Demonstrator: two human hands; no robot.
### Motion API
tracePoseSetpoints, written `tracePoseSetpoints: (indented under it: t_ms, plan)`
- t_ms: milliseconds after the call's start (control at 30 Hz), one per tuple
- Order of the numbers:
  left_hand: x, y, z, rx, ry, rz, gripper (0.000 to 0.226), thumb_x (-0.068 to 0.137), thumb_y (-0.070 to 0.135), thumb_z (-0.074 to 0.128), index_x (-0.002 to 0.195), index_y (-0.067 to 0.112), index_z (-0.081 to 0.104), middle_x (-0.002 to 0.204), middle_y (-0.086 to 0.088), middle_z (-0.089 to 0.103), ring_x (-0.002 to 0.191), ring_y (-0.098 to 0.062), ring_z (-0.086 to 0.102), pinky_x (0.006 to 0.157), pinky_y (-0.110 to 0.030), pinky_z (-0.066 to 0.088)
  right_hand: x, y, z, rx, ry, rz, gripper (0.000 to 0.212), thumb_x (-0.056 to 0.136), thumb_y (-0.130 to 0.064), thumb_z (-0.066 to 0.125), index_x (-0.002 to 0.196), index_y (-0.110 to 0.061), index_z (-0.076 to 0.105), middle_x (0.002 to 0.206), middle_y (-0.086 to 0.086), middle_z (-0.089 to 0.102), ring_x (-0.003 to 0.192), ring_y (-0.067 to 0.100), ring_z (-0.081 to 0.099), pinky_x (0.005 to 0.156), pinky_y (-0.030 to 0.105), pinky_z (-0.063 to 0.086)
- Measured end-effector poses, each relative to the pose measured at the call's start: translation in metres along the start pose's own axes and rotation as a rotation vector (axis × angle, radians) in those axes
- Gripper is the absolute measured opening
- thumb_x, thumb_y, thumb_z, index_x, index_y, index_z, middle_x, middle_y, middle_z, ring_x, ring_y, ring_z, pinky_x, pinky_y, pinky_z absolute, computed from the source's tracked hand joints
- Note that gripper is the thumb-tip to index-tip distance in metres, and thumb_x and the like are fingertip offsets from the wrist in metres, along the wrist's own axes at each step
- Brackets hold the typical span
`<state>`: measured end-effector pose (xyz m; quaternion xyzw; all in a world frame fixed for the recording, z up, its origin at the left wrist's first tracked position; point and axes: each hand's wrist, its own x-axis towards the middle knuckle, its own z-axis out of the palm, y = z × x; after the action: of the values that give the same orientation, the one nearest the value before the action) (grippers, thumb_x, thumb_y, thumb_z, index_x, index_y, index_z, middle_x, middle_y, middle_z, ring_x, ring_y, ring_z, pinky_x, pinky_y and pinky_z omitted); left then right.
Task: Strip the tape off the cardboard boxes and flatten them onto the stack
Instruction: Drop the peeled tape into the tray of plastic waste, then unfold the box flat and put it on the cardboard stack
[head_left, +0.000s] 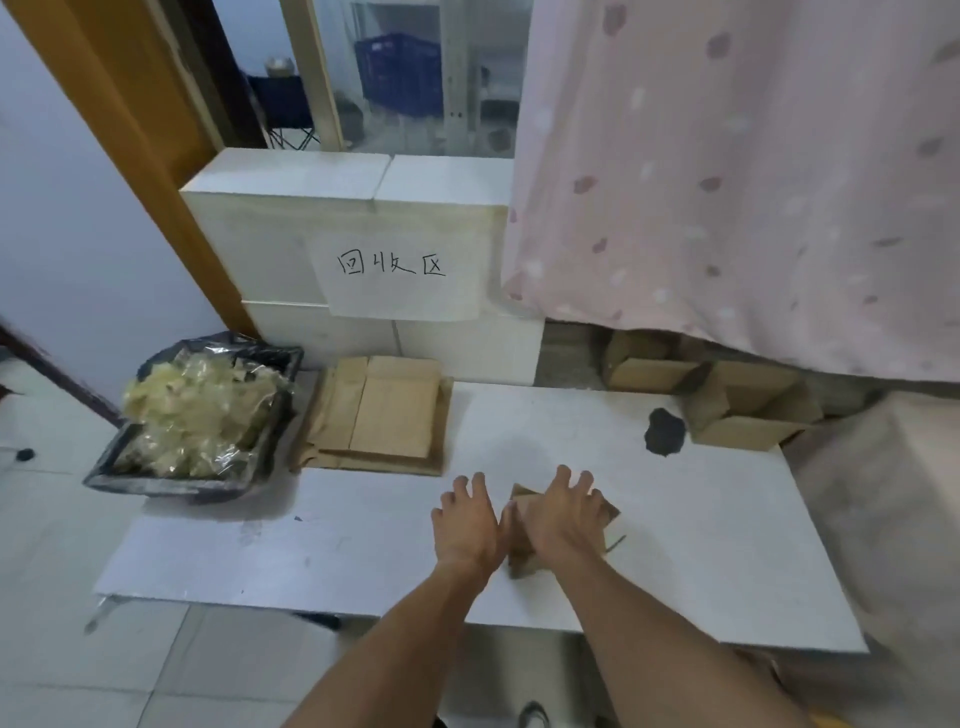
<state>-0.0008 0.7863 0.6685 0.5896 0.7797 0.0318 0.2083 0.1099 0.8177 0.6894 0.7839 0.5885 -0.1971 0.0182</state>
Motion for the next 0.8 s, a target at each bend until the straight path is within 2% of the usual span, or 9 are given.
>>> tracePoseSetpoints:
  t_ms: [133,200,300,433,600,667,733,800]
  plan:
    - [-0.001,0.024,0.015,-0.048,-0.119,-0.03,0.063,0.1,0.056,0.029,0.148,0.016,0.024,0.135,-0.011,0.051,0.117,-0.031,0.054,0.097,-0.043,0.043,0.003,0.032,0.003,0.168,-0.089,0.215,0.058,0.085,-0.033,0.054,0.137,-0.02,0.032,0.135,0.012,0.043,0.114,0.031,0.053,0.095,0.04,0.035]
    - [0.003,0.03,0.02,-0.101,-0.171,0.005,0.061,0.1,0.054,0.03,0.147,0.015,0.022,0.125,-0.012,0.06,0.111,-0.031,0.059,0.093,-0.042,0.045,0.006,0.039,0.006,0.198,-0.109,0.23,0.062,0.087,-0.036,0.053,0.141,-0.019,0.027,0.138,0.011,0.045,0.114,0.03,0.056,0.094,0.041,0.035]
    - [0.009,0.033,0.025,-0.173,-0.24,0.034,0.064,0.099,0.053,0.035,0.145,0.012,0.02,0.126,-0.013,0.061,0.111,-0.032,0.061,0.088,-0.039,0.045,0.007,0.041,0.011,0.188,-0.125,0.207,0.064,0.091,-0.042,0.049,0.144,-0.02,0.021,0.138,0.011,0.049,0.118,0.03,0.054,0.096,0.044,0.034]
    - [0.014,0.031,0.025,-0.221,-0.18,0.015,0.066,0.095,0.056,0.042,0.138,0.007,0.031,0.126,-0.013,0.057,0.112,-0.032,0.058,0.095,-0.043,0.046,0.009,0.034,0.013,0.186,-0.116,0.183,0.067,0.093,-0.046,0.048,0.148,-0.018,0.02,0.145,0.013,0.041,0.124,0.031,0.049,0.099,0.045,0.034]
    - [0.023,0.025,0.012,-0.189,-0.052,0.029,0.062,0.092,0.059,0.045,0.128,0.009,0.042,0.119,-0.01,0.058,0.108,-0.03,0.055,0.093,-0.044,0.045,0.01,0.02,0.012,0.251,-0.034,0.066,0.062,0.094,-0.045,0.05,0.142,-0.016,0.024,0.14,0.011,0.044,0.115,0.032,0.053,0.097,0.045,0.036]
    - [0.029,0.025,0.005,-0.257,0.009,0.057,0.056,0.089,0.057,0.052,0.122,0.013,0.044,0.113,-0.006,0.06,0.103,-0.028,0.057,0.09,-0.044,0.047,0.016,0.016,0.007,0.298,-0.008,0.05,0.063,0.094,-0.047,0.051,0.141,-0.016,0.023,0.137,0.011,0.046,0.116,0.032,0.053,0.098,0.045,0.038]
    - [0.037,0.028,-0.003,-0.387,0.036,0.02,0.046,0.086,0.05,0.061,0.113,0.018,0.043,0.106,-0.002,0.06,0.096,-0.026,0.059,0.086,-0.044,0.051,0.024,0.013,0.001,0.345,0.029,0.029,0.069,0.094,-0.048,0.053,0.145,-0.015,0.019,0.139,0.012,0.045,0.119,0.032,0.052,0.101,0.045,0.038]
    - [0.042,0.033,-0.007,-0.482,0.036,-0.057,0.033,0.087,0.032,0.063,0.107,0.02,0.04,0.102,-0.002,0.061,0.092,-0.025,0.06,0.085,-0.046,0.054,0.031,0.013,-0.004,0.374,0.056,0.008,0.075,0.093,-0.047,0.054,0.148,-0.016,0.015,0.139,0.011,0.045,0.119,0.032,0.053,0.101,0.045,0.037]
